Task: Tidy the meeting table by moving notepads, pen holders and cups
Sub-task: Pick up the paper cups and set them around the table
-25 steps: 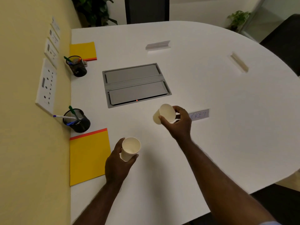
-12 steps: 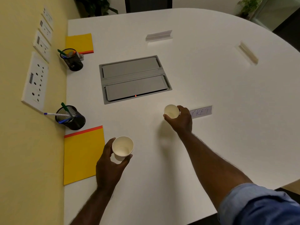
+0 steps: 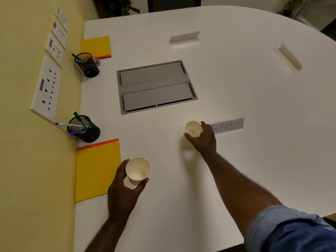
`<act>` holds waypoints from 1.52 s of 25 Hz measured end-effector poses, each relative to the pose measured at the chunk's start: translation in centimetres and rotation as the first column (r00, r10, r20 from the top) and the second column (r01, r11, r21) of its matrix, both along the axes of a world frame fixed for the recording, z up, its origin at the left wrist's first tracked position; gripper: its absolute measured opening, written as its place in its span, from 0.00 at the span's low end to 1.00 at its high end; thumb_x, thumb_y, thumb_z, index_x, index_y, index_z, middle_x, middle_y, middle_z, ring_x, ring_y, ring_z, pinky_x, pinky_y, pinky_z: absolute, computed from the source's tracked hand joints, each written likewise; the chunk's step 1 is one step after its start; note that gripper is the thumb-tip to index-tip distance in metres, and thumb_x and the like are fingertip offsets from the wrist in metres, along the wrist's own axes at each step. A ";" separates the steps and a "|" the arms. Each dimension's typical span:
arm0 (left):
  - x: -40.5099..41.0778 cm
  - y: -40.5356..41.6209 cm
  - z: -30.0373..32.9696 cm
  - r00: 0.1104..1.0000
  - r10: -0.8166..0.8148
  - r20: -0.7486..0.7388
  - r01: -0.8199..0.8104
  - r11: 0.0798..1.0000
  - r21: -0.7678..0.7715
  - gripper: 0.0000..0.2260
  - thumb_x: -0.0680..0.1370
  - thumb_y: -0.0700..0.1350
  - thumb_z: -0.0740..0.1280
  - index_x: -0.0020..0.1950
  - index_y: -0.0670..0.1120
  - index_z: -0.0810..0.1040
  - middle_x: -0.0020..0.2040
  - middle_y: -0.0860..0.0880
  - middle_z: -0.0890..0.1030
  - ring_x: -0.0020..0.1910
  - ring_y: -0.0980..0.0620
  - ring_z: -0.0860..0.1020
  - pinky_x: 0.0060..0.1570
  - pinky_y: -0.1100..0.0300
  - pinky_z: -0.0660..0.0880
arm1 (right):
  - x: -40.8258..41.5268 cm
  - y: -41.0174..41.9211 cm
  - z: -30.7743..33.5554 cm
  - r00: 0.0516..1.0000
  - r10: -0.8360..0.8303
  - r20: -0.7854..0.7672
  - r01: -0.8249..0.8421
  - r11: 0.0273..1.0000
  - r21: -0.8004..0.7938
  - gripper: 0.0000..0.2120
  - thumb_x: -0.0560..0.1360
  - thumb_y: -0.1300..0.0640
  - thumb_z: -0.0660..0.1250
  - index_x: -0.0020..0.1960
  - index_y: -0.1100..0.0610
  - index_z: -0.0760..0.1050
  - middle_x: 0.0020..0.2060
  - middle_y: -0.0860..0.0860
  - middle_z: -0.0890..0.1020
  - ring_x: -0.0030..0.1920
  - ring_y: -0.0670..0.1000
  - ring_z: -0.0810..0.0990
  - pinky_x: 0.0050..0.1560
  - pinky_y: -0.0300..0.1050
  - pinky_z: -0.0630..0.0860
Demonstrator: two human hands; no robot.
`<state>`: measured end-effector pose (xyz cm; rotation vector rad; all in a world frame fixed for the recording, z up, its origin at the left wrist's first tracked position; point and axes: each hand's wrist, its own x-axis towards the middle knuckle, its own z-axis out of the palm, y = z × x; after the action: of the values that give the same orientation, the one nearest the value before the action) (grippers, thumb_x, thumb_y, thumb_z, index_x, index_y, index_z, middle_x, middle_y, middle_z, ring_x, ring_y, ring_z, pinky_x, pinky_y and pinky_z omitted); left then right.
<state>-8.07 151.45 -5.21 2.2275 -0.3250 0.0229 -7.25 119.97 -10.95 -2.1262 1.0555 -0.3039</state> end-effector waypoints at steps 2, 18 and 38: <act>-0.3 0.2 0.1 1.000 -0.004 0.007 0.004 1.000 0.002 0.37 0.62 0.52 0.77 0.69 0.50 0.68 0.64 0.45 0.77 0.59 0.51 0.72 0.50 0.57 0.75 | -0.6 0.4 0.4 1.000 -0.016 0.008 0.016 1.000 0.026 0.50 0.60 0.34 0.76 0.74 0.54 0.61 0.66 0.51 0.72 0.63 0.53 0.75 0.60 0.54 0.76; -5.9 1.3 5.4 0.990 -0.129 0.062 0.137 0.978 -0.156 0.38 0.64 0.53 0.79 0.70 0.52 0.67 0.64 0.52 0.77 0.59 0.57 0.74 0.50 0.68 0.72 | -10.8 13.1 14.7 0.867 0.279 0.413 -0.224 0.959 -0.176 0.29 0.67 0.35 0.72 0.61 0.52 0.73 0.56 0.46 0.78 0.51 0.44 0.77 0.54 0.58 0.76; -28.3 -16.0 16.6 0.711 -0.649 0.272 0.699 0.610 -0.373 0.36 0.62 0.56 0.80 0.66 0.56 0.69 0.54 0.75 0.75 0.54 0.70 0.76 0.51 0.75 0.71 | -41.3 7.5 25.6 0.899 0.030 0.438 0.098 0.959 -0.266 0.38 0.60 0.31 0.74 0.65 0.46 0.72 0.57 0.39 0.79 0.55 0.40 0.78 0.56 0.45 0.78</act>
<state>-36.38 135.42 11.37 1.5161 -1.1042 -0.1747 -48.51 127.42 14.67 -2.1375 0.8166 -0.9552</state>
